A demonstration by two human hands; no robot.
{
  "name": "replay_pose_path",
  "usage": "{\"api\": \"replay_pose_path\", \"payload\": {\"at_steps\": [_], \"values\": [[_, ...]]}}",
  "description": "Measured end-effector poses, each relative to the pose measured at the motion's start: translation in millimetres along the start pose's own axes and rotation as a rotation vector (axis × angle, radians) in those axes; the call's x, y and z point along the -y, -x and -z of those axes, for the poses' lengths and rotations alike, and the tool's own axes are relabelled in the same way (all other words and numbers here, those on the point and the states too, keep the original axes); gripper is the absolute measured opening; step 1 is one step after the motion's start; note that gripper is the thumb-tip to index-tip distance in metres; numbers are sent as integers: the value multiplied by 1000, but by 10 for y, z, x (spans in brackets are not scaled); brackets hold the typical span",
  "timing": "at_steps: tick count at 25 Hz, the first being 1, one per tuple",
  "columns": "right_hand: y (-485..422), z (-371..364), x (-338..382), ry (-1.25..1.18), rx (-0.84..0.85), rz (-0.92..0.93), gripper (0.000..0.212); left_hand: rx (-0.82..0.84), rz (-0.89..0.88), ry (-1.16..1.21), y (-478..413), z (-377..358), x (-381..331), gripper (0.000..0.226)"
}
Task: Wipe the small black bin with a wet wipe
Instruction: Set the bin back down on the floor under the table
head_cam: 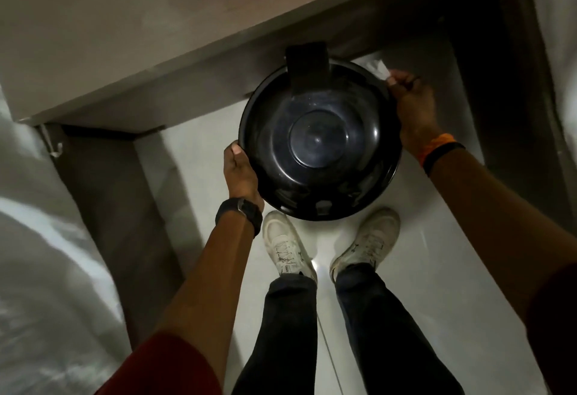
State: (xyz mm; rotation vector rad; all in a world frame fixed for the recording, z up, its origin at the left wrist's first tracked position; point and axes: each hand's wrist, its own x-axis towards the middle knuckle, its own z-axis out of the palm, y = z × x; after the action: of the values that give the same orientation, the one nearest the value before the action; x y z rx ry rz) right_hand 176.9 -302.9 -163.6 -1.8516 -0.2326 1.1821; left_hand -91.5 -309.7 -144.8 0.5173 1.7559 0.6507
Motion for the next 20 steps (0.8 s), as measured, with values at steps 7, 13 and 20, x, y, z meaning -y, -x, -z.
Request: {"api": "replay_pose_path", "payload": {"at_steps": [7,13,20], "values": [[274,183,166,66,-66,93,14,-109,126,-184,361,132,250,39],[1303,678,111,61,-229,4,23,-86,83,-349,934,486,290,33],[2069,929,-230,28,-410,-69,28,79,-127,-601,1136,838,248,27]]}}
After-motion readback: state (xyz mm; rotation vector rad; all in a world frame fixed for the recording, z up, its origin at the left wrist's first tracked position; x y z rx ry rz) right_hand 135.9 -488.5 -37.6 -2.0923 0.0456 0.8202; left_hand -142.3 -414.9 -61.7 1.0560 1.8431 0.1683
